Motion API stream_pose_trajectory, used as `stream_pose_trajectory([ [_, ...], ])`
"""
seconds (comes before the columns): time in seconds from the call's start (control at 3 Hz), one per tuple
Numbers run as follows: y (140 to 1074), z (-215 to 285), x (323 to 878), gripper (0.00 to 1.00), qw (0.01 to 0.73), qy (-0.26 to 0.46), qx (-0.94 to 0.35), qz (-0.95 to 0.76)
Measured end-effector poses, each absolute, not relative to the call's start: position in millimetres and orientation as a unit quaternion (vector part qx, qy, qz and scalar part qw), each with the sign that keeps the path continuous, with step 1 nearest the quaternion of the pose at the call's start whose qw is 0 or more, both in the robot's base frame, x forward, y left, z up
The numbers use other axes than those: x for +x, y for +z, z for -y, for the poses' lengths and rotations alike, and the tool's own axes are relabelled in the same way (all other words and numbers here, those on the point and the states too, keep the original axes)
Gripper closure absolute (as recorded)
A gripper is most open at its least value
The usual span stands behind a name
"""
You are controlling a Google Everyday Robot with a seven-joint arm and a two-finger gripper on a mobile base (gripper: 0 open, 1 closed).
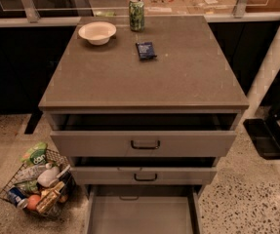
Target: Close bottom drawer
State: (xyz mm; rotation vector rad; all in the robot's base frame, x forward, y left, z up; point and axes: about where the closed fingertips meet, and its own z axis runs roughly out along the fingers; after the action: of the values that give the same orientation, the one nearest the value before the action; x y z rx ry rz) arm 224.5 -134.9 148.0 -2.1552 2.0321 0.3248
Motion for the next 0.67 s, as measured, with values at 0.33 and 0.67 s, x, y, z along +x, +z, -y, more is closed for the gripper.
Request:
stream_pose_trajectory([
  [0.33,138.4,113.9,226.7,1.0,0.077,0.093,-0.736,-0.666],
  [0.67,129.2,107.0,230.8,1.0,0.067,0.075,-0.751,-0.653],
])
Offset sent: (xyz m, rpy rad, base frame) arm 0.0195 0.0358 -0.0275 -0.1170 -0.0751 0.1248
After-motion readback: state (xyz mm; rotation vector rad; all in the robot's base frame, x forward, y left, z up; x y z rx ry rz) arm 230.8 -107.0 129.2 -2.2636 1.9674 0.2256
